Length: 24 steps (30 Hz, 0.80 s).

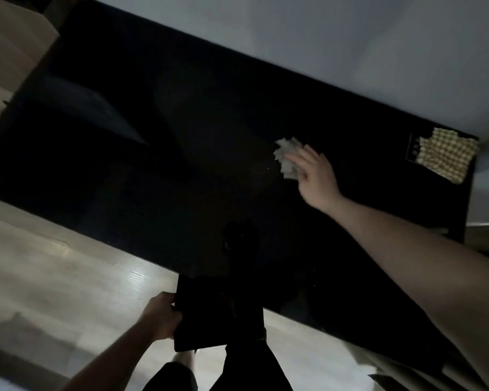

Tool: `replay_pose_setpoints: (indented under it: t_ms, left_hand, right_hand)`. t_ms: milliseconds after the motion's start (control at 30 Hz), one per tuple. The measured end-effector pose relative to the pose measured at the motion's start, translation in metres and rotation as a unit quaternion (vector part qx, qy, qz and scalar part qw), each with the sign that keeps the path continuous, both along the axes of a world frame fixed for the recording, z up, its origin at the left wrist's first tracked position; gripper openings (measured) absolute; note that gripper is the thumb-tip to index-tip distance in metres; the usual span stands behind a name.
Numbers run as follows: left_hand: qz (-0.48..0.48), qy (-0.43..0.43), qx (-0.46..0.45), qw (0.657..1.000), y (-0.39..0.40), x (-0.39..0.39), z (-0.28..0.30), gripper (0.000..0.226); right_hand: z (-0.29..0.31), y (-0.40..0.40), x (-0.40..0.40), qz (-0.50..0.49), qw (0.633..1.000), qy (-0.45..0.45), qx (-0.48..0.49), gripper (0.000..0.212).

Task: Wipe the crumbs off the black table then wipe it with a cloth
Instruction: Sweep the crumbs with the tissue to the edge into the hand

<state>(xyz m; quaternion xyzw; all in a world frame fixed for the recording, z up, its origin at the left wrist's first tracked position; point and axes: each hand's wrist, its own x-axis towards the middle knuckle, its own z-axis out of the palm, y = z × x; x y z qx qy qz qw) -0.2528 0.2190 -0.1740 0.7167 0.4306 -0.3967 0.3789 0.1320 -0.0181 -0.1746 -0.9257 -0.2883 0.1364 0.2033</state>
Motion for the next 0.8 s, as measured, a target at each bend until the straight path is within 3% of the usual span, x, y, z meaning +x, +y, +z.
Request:
replay_pose_setpoints:
  t_ms: [133,333,467,533,600,800]
  left_hand:
    - [-0.049,-0.01,-0.001,0.999,-0.006,-0.001,0.006,0.018]
    - [-0.105,0.012,-0.006,0.994,-0.006,-0.004,0.008,0.024]
    - [-0.116,0.015,-0.006,0.993,-0.002,-0.008,0.004,0.017]
    - [-0.113,0.021,-0.008,0.993,0.001,-0.008,0.003,0.014]
    - [-0.107,0.023,-0.009,0.994,0.006,-0.008,0.001,0.024]
    - [-0.098,0.021,-0.008,0.995,0.012,-0.011,-0.006,0.038]
  right_hand:
    - [0.008,0.003,-0.11,0.032,0.999,0.004,0.015,0.07]
    - [0.008,0.004,-0.274,0.123,0.983,0.121,0.055,0.085]
    - [0.026,0.017,-0.337,0.061,0.959,0.214,0.175,0.051]
    - [0.037,0.023,-0.335,-0.017,0.949,0.237,0.206,0.049]
    - [0.043,0.027,-0.306,-0.09,0.942,0.23,0.227,0.056]
    - [0.052,0.044,-0.135,-0.184,0.966,0.075,0.164,0.055]
